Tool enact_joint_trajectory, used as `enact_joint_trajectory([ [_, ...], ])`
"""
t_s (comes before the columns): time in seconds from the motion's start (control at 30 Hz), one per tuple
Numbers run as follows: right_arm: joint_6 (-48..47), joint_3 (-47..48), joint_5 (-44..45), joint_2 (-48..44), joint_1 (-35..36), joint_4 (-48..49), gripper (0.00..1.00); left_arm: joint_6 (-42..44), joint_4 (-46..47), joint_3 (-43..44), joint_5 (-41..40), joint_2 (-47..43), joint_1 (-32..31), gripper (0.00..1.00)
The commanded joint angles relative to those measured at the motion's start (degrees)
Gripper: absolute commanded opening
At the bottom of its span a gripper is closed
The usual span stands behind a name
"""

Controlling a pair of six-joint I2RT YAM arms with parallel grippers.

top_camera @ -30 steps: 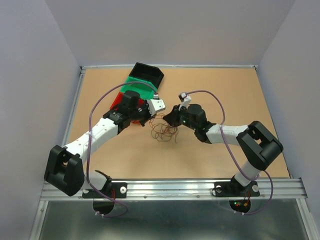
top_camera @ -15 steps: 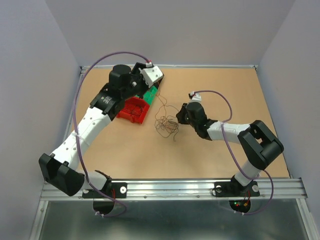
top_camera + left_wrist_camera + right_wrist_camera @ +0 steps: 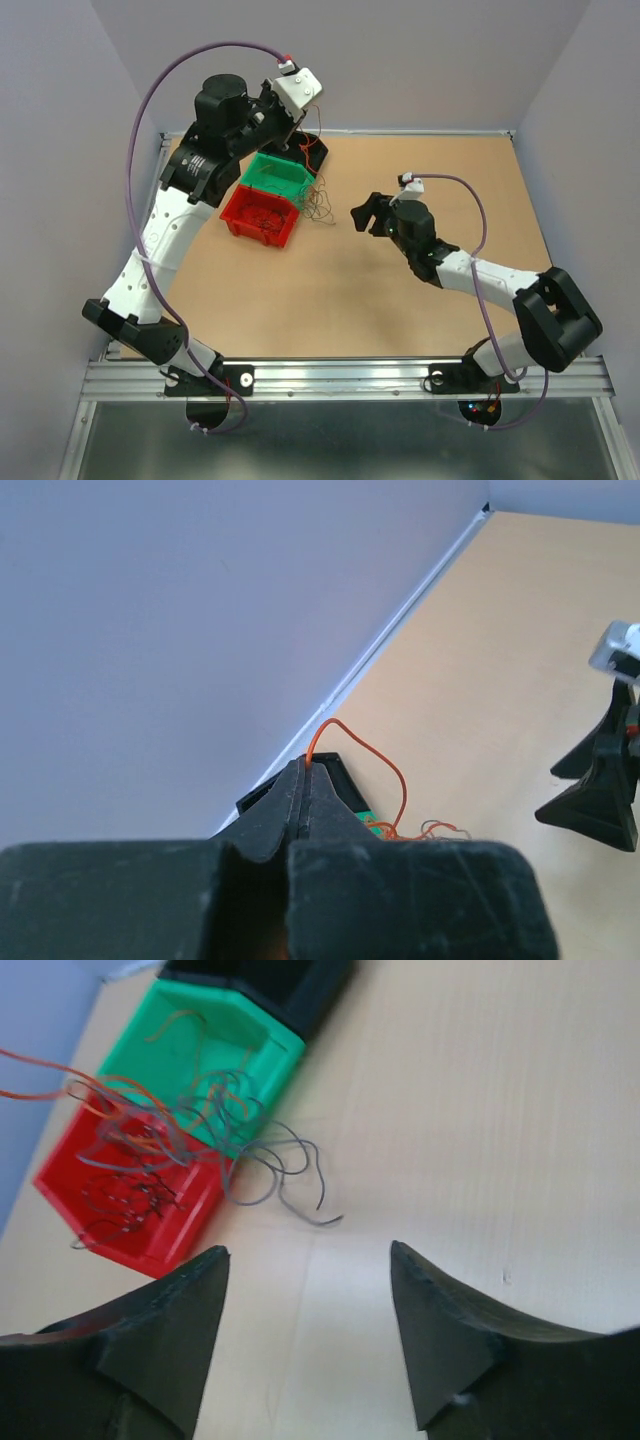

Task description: Untangle the cables

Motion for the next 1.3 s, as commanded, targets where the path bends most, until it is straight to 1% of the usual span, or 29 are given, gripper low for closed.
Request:
enact_joint_trajectory([
  [0.0, -3.32, -2.16, -0.64, -4.66, 0.09, 5.59, 0.77, -1.50, 1.16, 4.20, 0.26, -0.49, 0.05, 0.00],
  [0.03, -4.02, -2.51, -1.87, -5.19, 0.09, 7.51, 0.79, -1.67, 1.43, 4.73, -0.01, -0.57, 0.05, 0.00],
  [0.07, -6.11, -3.47, -3.44, -6.33, 0.09, 8.92, 0.84, -2.02, 1.43, 5.26, -0.01, -0.23, 0.05, 0.00],
  [0.1, -7.52, -4.09, -7.72, -6.95, 0.09, 12.67, 0.86, -2.20, 0.47, 6.74, 1.21, -0.14, 0.05, 0.00],
  [0.17, -10.16, -4.88, -12.06, -7.92, 0.09, 16.21, 0.91, -2.38, -0.50, 7.98, 3.32, -0.05, 0.05, 0.00],
  [0.2, -12.53, -5.06, -17.82, -8.53, 0.09, 19.18, 0.91, -2.90, -0.68, 8.51, 5.07, -0.22, 0.05, 0.00],
  [0.27, -15.70, -2.80, -21.72, -8.27, 0.09, 19.83, 0.91, -3.52, -0.68, 9.04, 7.01, -0.75, 0.05, 0.00],
  [0.3, -16.58, -1.99, -25.05, -8.10, 0.17, 19.83, 0.91, -3.69, -0.68, 9.83, 7.37, -0.75, 0.05, 0.00],
  [0.37, -18.86, -0.15, -27.79, -7.48, 0.09, 20.36, 0.91, -4.05, -0.68, 10.62, 8.59, -1.01, 0.05, 0.00],
  [0.5, -19.76, 5.56, -28.68, -5.11, 0.09, 20.36, 0.92, -5.19, -0.59, 12.29, 11.84, -1.19, -0.04, 0.00],
  [0.6, -19.41, 10.75, -30.96, -2.30, 0.09, 19.57, 0.93, -6.33, -0.15, 12.82, 14.31, -1.54, -0.21, 0.00],
  [0.7, -17.83, 14.97, -37.19, 0.60, 0.43, 18.78, 0.93, -7.47, 1.25, 13.17, 14.58, -1.28, -0.56, 0.00],
  [0.73, -17.47, 15.50, -38.43, 1.21, 0.61, 18.78, 0.93, -7.65, 1.69, 13.87, 14.40, -1.10, -0.56, 0.00],
  [0.77, -17.12, 15.77, -37.83, 1.83, 1.22, 18.43, 0.92, -8.00, 1.78, 14.40, 14.05, -0.49, -0.65, 0.00],
  [0.83, -16.77, 15.16, -37.30, 2.62, 1.58, 18.07, 0.86, -8.53, 2.31, 16.06, 13.79, 0.12, -0.65, 0.00],
  [0.87, -16.51, 14.63, -36.69, 3.06, 1.84, 17.99, 0.75, -8.88, 2.57, 16.68, 13.53, 0.65, -0.65, 0.00],
  [0.9, -15.29, 13.32, -35.64, 4.55, 2.37, 17.72, 0.70, -9.58, 3.10, 17.30, 13.44, 0.92, -0.65, 0.00],
  [0.93, -14.75, 12.52, -34.67, 5.34, 2.37, 17.55, 0.67, -10.02, 3.97, 18.35, 13.44, 1.09, -0.65, 0.00],
  [1.0, -14.31, 10.33, -33.70, 7.45, 3.42, 17.46, 0.68, -10.99, 5.29, 19.24, 13.52, 1.01, -0.65, 0.00],
  [1.03, -14.13, 9.71, -30.56, 9.55, 3.77, 16.76, 0.67, -11.77, 6.78, 19.94, 13.61, 0.92, -0.65, 0.00],
  [1.07, -13.17, 9.27, -29.31, 10.61, 4.13, 16.58, 0.52, -12.13, 7.40, 20.29, 13.44, 0.57, -0.65, 0.00],
  [1.1, -12.12, 8.57, -27.82, 11.50, 4.13, 16.06, 0.42, -12.57, 8.10, 20.64, 13.09, 0.57, -0.65, 0.00],
  [1.13, -10.72, 8.13, -22.93, 13.07, 4.13, 14.22, 0.34, -13.09, 9.59, 21.25, 12.65, -0.04, -0.65, 0.00],
  [1.17, -9.05, 7.34, -20.01, 13.35, 4.13, 13.51, 0.27, -13.27, 10.30, 21.26, 11.95, -0.48, -0.65, 0.00],
  [1.2, -6.34, 6.11, -17.81, 13.35, 4.04, 13.07, 0.13, -13.45, 11.09, 21.17, 10.20, -0.92, -0.65, 0.00],
  [1.23, -5.09, 3.40, -13.87, 13.09, 4.04, 12.80, 0.09, -13.63, 12.93, 20.56, 8.70, -1.36, -0.65, 0.00],
  [1.27, -2.12, 1.90, -11.13, 11.87, 3.69, 12.45, 0.07, -13.89, 13.90, 20.04, 5.56, -2.58, -0.56, 0.00],
])
